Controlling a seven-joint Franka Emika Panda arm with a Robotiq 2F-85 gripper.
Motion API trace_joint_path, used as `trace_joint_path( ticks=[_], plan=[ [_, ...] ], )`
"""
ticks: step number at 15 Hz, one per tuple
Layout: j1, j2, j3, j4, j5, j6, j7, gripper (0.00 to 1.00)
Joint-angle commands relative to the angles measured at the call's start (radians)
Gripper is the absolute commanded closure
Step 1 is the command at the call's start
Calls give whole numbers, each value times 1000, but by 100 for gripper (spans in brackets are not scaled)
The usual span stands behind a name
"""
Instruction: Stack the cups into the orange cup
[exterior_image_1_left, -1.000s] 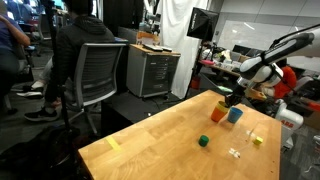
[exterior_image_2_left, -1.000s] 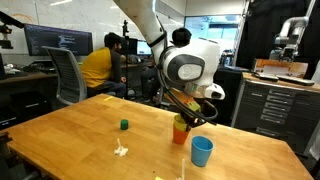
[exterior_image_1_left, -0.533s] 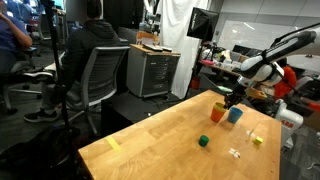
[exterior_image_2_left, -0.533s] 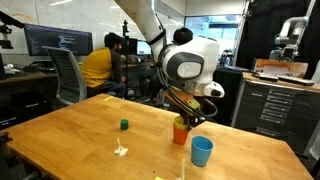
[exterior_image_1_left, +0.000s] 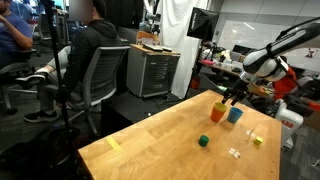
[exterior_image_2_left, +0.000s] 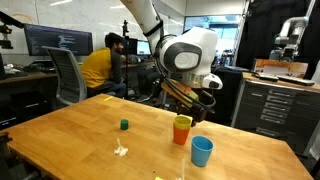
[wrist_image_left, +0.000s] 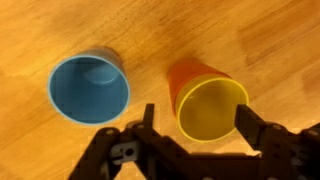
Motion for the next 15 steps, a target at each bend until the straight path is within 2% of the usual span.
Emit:
trace_joint_path(
  ticks=[1,4,6,9,15],
  plan=[
    [-14,-84,25,-94,-9,30,-23,11],
    [-17,-156,33,-174,4,58,-35,14],
    [-26,-231,38,-246,19,61,-38,12],
    [-21,-367,7,-370,16,74,-27,7],
    [-80,-579,-56,-556,113,118,-93,9]
  ],
)
